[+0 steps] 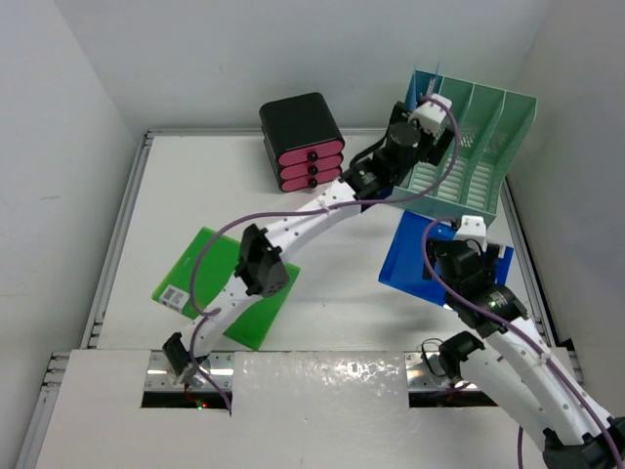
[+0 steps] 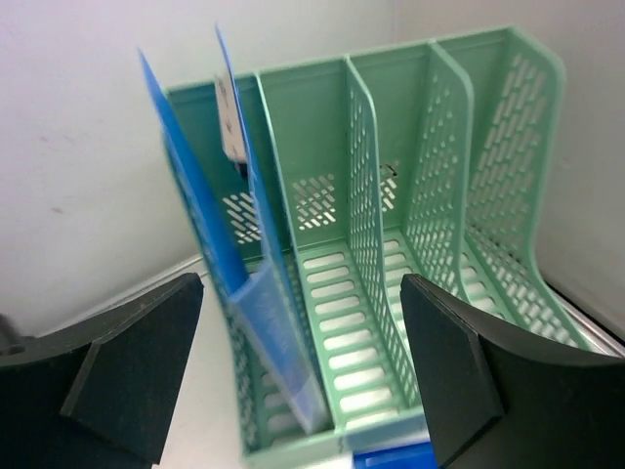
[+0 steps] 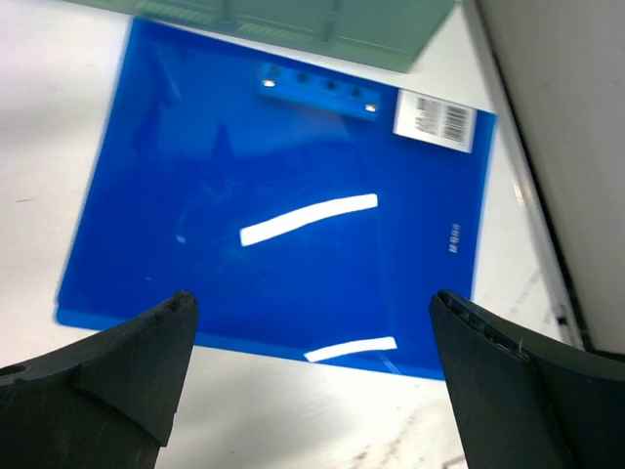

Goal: Organize the desk

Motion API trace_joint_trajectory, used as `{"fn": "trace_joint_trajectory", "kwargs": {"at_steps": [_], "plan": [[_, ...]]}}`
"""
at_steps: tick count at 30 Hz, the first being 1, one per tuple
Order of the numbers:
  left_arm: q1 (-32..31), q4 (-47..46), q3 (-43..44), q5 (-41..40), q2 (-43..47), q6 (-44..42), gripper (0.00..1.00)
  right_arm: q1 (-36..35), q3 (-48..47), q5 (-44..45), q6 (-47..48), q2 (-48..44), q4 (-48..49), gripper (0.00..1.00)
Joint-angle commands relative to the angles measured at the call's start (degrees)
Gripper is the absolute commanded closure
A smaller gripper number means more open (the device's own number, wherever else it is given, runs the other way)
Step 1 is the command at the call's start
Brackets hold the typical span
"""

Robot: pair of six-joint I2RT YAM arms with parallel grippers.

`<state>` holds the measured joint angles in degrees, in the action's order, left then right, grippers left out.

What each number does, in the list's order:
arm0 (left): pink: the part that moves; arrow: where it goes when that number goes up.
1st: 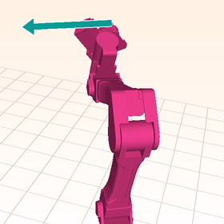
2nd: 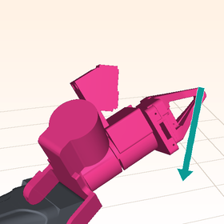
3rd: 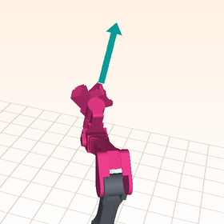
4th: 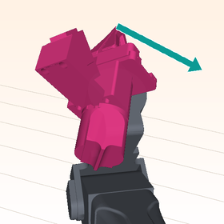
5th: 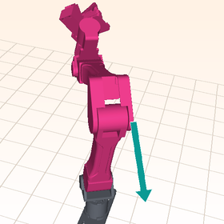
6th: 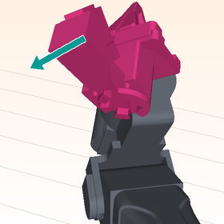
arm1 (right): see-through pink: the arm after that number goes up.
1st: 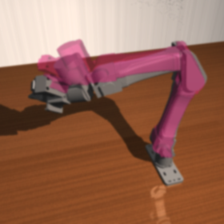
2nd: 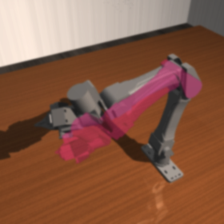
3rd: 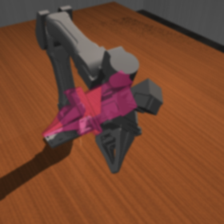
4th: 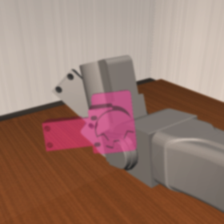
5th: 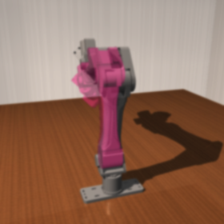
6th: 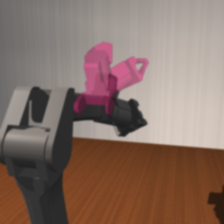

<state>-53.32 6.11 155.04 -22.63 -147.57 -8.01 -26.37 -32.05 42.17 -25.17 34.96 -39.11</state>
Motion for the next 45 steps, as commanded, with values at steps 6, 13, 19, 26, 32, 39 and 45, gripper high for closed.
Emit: {"fn": "trace_joint_trajectory", "kwargs": {"at_steps": [6, 13, 19, 26, 32, 39, 45], "plan": [[-0.29, 14.44, -11.94, 7.51, 28.79, -3.06, 0.18, 0.0, 1.11, -8.85, 1.7, 1.86, 7.64, 0.01], [0.85, 27.44, -35.73, 16.37, 46.74, -6.21, 0.18, 3.93, 0.68, -15.7, 4.34, 9.85, 12.92, 0.01], [1.81, 28.52, -55.42, 19.89, 58.61, -7.11, 0.18, 30.33, 1.11, -43.45, 1.27, 13.81, 18.98, 0.01], [2.17, 27.29, -64.51, 23.76, 63.98, -8.33, 0.18, 50.54, 0.68, -50.54, 1.6, 26.28, 21.53, 0.01], [2.17, 28.08, -64.69, 24.39, 59.16, -14.04, 0.19, 54.85, 0.5, -42.9, 4.42, 34.03, 30.66, 0.01], [2.61, 28.78, -63.64, 25.35, 53.27, -16.86, 0.21, 59.83, 3.03, -38.11, 7.59, 41.24, 43.73, 0.01], [2.96, 22.03, -66.97, 27.99, 46.07, -15.64, 0.21, 63.55, 4.2, -44.55, 7.06, 46.15, 53.62, 0.03]]}}
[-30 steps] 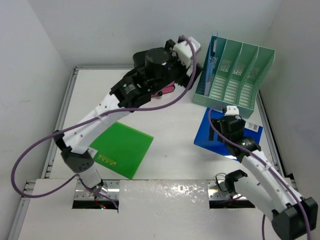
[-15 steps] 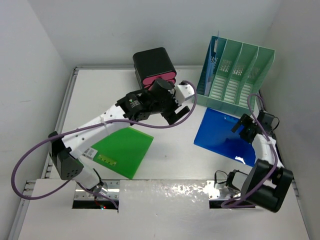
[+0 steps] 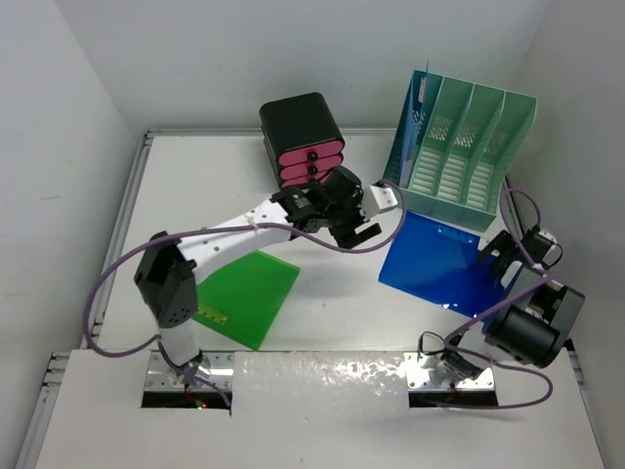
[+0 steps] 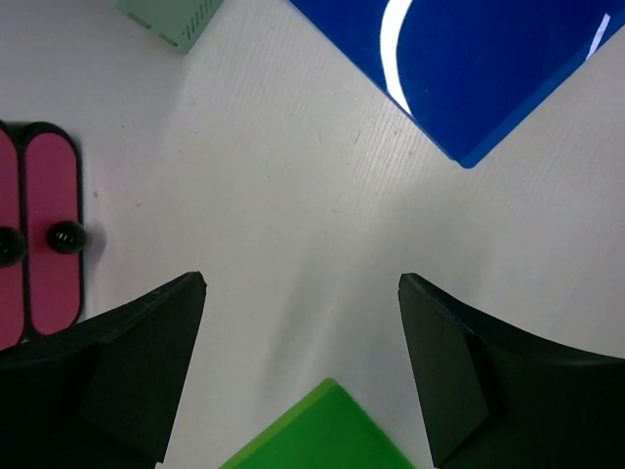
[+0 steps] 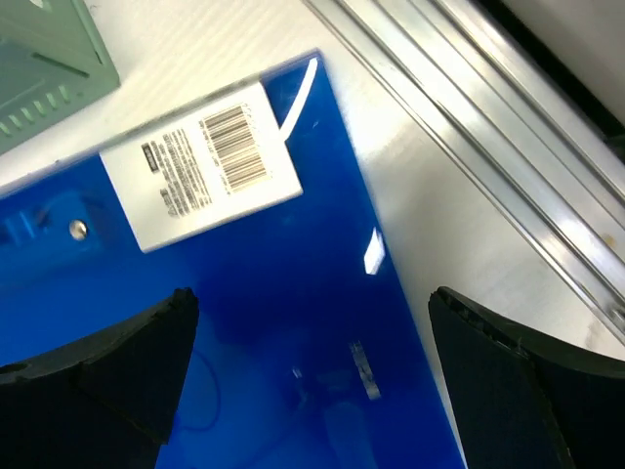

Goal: Organize the desk

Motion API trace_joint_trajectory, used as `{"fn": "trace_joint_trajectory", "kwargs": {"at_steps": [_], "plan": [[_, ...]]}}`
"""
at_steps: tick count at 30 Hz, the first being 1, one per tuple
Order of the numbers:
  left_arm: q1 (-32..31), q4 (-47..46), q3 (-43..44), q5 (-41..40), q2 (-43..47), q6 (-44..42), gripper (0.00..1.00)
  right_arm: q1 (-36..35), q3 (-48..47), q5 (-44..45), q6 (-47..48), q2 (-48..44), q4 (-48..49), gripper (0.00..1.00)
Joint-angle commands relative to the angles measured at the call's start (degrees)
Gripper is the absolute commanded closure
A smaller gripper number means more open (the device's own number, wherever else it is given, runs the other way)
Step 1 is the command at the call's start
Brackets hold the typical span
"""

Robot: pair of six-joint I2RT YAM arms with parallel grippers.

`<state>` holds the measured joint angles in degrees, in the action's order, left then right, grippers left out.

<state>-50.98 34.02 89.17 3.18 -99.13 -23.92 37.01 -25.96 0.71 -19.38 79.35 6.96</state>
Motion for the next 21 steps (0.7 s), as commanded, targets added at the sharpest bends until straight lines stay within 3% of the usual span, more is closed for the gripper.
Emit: {"fn": "trace_joint_trajectory", "kwargs": {"at_steps": [1, 7, 10, 15, 21], "plan": [[0.62, -8.77, -1.1, 2.18, -3.95, 1.15, 0.21, 0.16, -2.69, -3.26, 2.05, 3.42, 8.15, 0.03], [1.06, -5.54, 10.06, 2.26, -21.44, 7.92, 0.27, 0.43, -5.33, -0.89, 1.54, 7.04, 10.17, 0.02], [1.15, -9.3, 6.91, 2.36, -22.51, 8.02, 0.27, 0.43, -7.34, 0.26, 1.71, 8.27, 9.22, 0.02], [1.24, -10.55, 4.7, 0.25, -22.25, 6.52, 0.27, 0.43, -12.36, -5.54, -1.18, 15.21, 2.1, 0.03], [1.24, -11.96, 3.91, -2.91, -20.67, 5.82, 0.27, 0.43, -9.74, -15.38, -2.95, 17.07, 3.23, 0.2]]}}
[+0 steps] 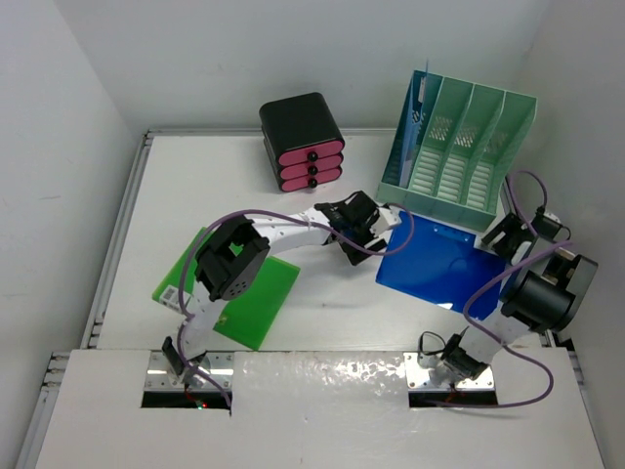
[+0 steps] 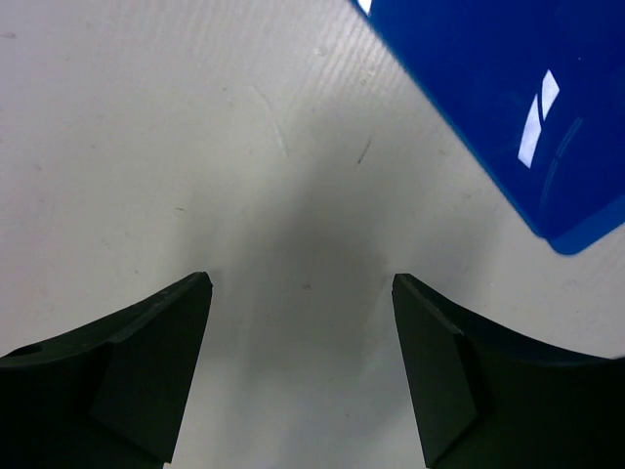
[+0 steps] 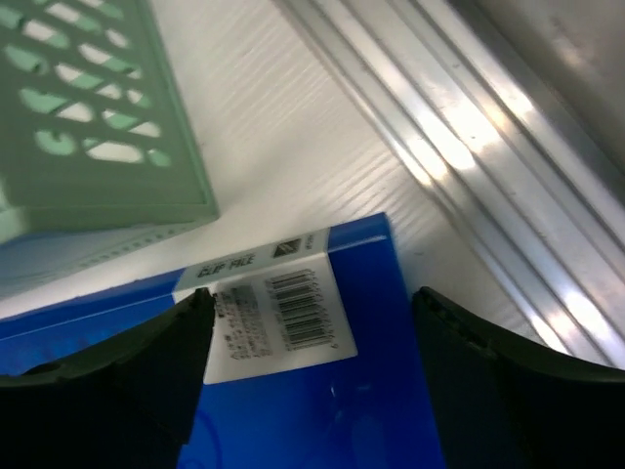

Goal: Organize the desk

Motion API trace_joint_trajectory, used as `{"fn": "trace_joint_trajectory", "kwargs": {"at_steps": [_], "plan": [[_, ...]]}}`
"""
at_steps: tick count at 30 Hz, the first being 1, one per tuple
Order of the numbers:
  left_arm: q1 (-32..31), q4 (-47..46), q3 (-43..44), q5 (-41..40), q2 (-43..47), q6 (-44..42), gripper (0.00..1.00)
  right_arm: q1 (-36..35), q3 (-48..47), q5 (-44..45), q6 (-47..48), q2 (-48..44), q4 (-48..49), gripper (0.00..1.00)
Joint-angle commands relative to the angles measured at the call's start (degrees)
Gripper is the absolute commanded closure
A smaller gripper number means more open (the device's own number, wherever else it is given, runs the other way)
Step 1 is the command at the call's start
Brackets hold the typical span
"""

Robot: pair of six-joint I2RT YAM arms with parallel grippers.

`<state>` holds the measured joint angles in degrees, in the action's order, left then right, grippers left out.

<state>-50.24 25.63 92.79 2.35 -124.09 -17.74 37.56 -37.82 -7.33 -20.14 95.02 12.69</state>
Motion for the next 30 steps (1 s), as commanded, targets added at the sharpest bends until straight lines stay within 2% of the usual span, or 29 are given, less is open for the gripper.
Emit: {"fn": "trace_joint_trajectory", "kwargs": {"at_steps": [1, 5, 7, 11, 15, 19, 22, 26, 30], "plan": [[0.49, -4.09, 0.2, -2.09, 4.38, -0.54, 0.27, -0.12, 3.62, -7.95, -2.18, 1.04, -2.14, 0.22], [0.58, -4.53, 0.11, -4.11, 4.74, -0.72, 0.27, -0.56, 6.97, -10.42, -0.17, -2.55, -3.54, 0.38], [0.58, -5.06, 0.11, -4.11, 4.65, -1.16, 0.27, -0.73, 8.29, -10.42, 1.42, -5.37, -5.74, 0.4], [0.58, -5.5, -0.07, -4.46, 4.39, -3.18, 0.27, -2.4, 9.7, -13.93, 2.74, -9.32, -9.34, 0.41], [0.58, -5.85, -1.91, -3.76, 5.88, -5.11, 0.27, -7.4, 10.75, -11.92, 3.79, -12.23, -12.51, 0.41], [0.58, -7.34, -5.51, -3.23, 8.51, -7.39, 0.27, -17.66, 11.98, -10.33, 2.83, -13.63, -13.83, 0.41], [0.58, -8.66, -7.62, -4.72, 10.45, -8.36, 0.27, -22.25, 13.65, -11.73, 1.69, -15.21, -13.66, 0.41], [0.58, -9.37, -9.47, -5.51, 11.59, -9.42, 0.27, -22.44, 15.76, -13.5, 0.81, -21.61, -13.83, 0.4], [0.58, -9.37, -10.0, -5.34, 11.33, -9.33, 0.27, -22.44, 15.94, -12.79, -1.12, -23.31, -10.33, 0.39]]}}
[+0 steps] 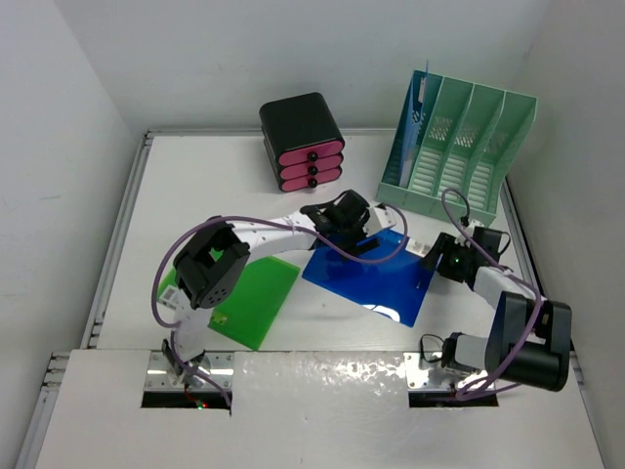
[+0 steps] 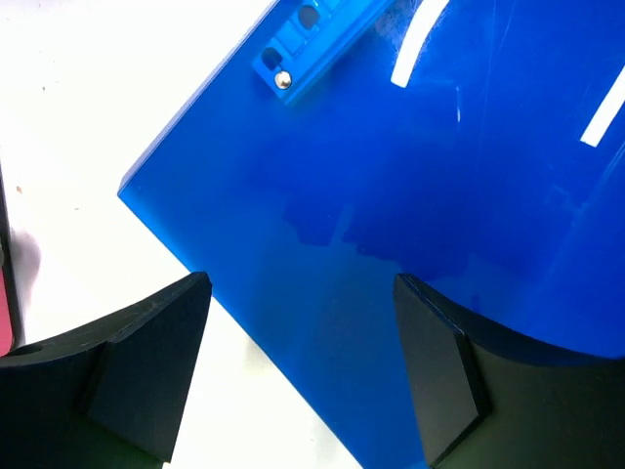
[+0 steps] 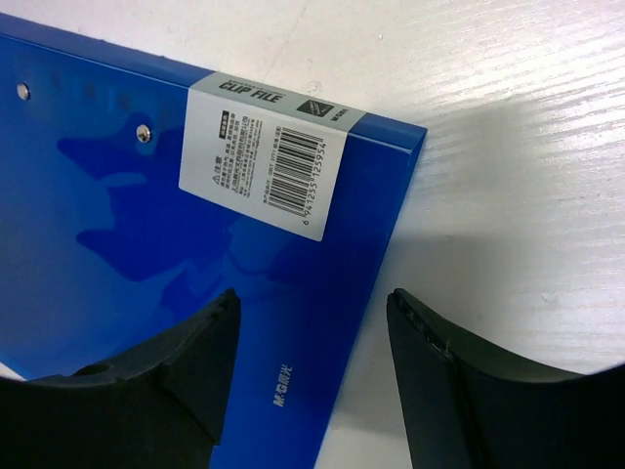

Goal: Organize the desk

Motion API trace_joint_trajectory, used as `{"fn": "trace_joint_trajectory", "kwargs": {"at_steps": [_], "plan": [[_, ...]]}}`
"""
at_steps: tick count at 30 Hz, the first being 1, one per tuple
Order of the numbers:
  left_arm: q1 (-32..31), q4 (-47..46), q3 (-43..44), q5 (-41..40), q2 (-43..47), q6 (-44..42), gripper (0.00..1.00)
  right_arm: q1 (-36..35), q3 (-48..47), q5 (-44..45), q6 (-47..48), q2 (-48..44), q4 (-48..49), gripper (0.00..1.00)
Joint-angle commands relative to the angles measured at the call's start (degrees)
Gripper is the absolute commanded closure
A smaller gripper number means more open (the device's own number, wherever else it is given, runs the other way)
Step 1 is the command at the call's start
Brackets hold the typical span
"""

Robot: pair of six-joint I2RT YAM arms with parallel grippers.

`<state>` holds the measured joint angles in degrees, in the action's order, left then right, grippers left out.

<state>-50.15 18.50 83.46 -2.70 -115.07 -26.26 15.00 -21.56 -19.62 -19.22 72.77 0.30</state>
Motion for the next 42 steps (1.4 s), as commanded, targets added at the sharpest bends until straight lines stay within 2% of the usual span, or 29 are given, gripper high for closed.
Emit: {"fn": "trace_joint_trajectory", "kwargs": {"at_steps": [1, 4, 9, 18, 23, 33, 39, 41, 42], "plan": [[0.49, -2.16, -0.84, -0.2, 2.39, -0.55, 0.27, 0.11, -0.93, -1.12, -2.39, 0.43, 2.43, 0.4], [0.49, -1.89, -0.93, -0.38, 2.56, -0.37, 0.27, 1.34, -1.38, -3.57, -2.48, 3.24, 3.39, 0.42], [0.49, -1.98, -1.37, -0.64, 3.01, 0.07, 0.27, 9.07, 1.08, -11.58, -4.42, 8.69, 10.42, 0.49], [0.49, -2.86, -1.11, -0.29, 0.99, 0.6, 0.27, 9.69, 0.65, -12.2, -4.86, 9.23, 15.08, 0.5], [0.49, -2.68, -1.19, -0.55, -0.16, 0.6, 0.27, 10.04, 1.0, -15.44, -10.56, 12.03, 23.51, 0.51], [0.49, -3.3, -1.11, -0.55, -1.12, 0.42, 0.27, 10.04, 4.16, -18.61, -13.56, 16.07, 30.72, 0.57], [0.49, -3.65, -0.84, -0.55, -1.56, 0.33, 0.27, 10.04, 6.97, -21.16, -16.63, 20.3, 38.02, 0.74], [0.49, -3.65, -0.67, -0.2, -2.09, 0.33, 0.27, 10.04, 7.76, -22.13, -18.47, 21.79, 41.0, 0.9], [0.41, -3.65, -0.67, -0.03, -2.18, 0.33, 0.27, 10.04, 8.02, -22.22, -18.57, 22.32, 41.71, 0.94]]}}
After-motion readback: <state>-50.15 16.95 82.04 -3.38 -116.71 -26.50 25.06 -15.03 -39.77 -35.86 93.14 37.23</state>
